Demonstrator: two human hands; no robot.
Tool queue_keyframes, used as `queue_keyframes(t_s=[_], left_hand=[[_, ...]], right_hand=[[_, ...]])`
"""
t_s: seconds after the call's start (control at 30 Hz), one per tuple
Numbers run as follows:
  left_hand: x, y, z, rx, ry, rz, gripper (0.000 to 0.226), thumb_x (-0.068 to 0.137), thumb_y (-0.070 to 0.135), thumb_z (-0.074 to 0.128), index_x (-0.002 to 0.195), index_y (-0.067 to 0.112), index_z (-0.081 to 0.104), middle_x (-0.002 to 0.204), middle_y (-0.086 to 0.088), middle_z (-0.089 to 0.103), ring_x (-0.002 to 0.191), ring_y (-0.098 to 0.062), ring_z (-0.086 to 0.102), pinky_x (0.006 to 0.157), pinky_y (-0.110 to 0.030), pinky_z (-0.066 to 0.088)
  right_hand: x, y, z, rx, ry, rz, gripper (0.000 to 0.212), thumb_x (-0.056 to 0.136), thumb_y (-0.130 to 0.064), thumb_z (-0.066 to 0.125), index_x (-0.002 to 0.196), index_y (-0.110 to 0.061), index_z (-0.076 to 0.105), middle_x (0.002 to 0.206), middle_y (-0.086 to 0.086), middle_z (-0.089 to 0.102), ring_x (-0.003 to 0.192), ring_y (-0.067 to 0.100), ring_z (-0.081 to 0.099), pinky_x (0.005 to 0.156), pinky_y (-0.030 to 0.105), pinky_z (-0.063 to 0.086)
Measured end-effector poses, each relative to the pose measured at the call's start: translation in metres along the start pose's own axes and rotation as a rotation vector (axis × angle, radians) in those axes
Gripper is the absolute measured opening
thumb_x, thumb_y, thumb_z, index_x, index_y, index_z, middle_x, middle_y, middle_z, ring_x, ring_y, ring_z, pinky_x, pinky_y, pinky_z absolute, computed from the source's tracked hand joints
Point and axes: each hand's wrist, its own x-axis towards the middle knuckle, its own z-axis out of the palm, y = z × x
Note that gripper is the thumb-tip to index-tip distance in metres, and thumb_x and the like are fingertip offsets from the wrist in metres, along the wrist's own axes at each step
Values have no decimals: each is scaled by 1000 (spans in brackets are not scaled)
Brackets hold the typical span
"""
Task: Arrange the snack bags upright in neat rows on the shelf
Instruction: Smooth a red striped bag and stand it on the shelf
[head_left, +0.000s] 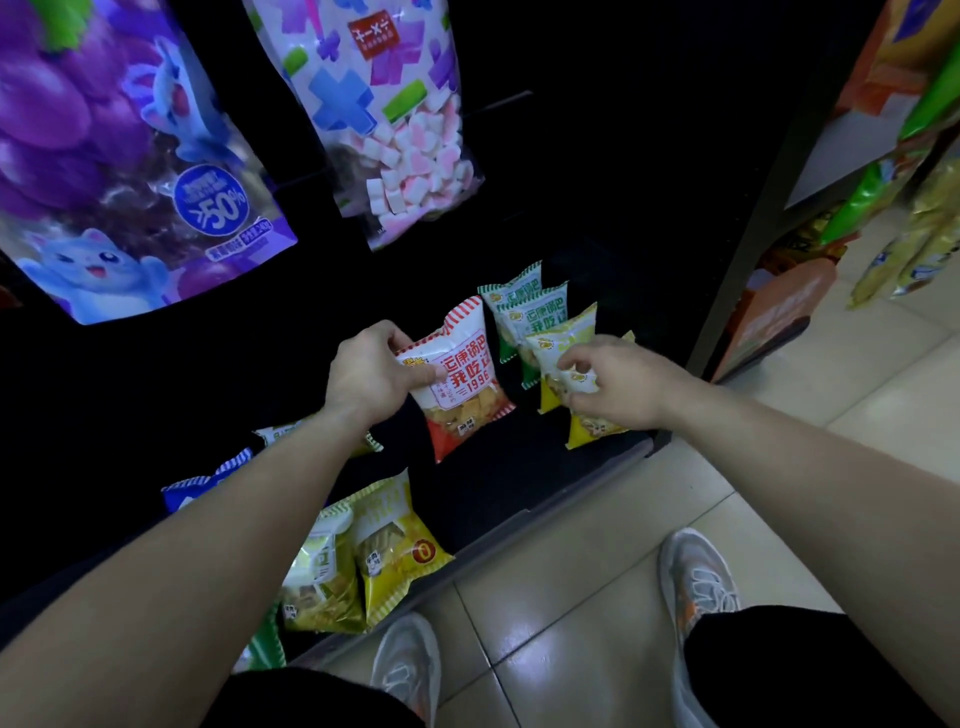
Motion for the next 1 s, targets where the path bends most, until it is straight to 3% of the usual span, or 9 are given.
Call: queue_keyframes(t_s=[0.1, 0.23, 0.4, 0.6, 0.73, 1.0], left_hand=[[25, -15, 17, 33, 17, -51, 50, 59, 49, 89, 81, 23, 53, 73, 9, 63, 61, -7, 61, 45, -24, 39], [67, -37, 46, 69, -22, -81, 48, 61, 46, 90, 81, 24, 52, 73, 11, 61, 59, -3, 58, 42, -21, 35], [124, -57, 85, 38, -32, -97, 45, 64, 39, 89, 82, 23, 51, 76, 11, 62, 62, -4, 59, 44, -21, 36], [175, -75, 123, 108, 45, -94, 45, 67, 40, 85, 99, 26, 56, 91, 3, 65, 70, -15, 59, 53, -28, 40], [185, -86, 142, 82, 78, -84, 53, 72, 35, 84, 116, 21, 59, 108, -3, 67, 88, -21, 65, 70, -38, 56], [197, -95, 154, -75, 88, -106, 70, 74, 31, 84, 131, 16, 46, 127, -8, 56, 106, -24, 60, 82, -35, 52]], right_hand=[[10, 0, 14, -100, -52, 6, 50, 87, -48, 60, 134, -32, 51, 124, 2, 47, 115, 25, 52, 85, 36, 47], [29, 10, 39, -104, -117, 9, 47, 88, -47, 60, 132, -31, 52, 111, -4, 39, 112, 24, 52, 79, 32, 42], [52, 26, 62, -91, -188, 89, 51, 89, -45, 59, 136, -28, 49, 124, 0, 43, 116, 24, 50, 88, 32, 45], [77, 31, 75, -58, -168, 149, 49, 89, -46, 58, 135, -29, 50, 123, 0, 45, 114, 22, 52, 87, 31, 44], [84, 29, 78, -60, -164, 168, 48, 90, -44, 58, 134, -28, 51, 117, -2, 44, 113, 21, 52, 85, 30, 43], [86, 17, 87, -79, -232, 152, 46, 90, -44, 57, 134, -31, 51, 128, -2, 44, 115, 23, 52, 90, 40, 49]])
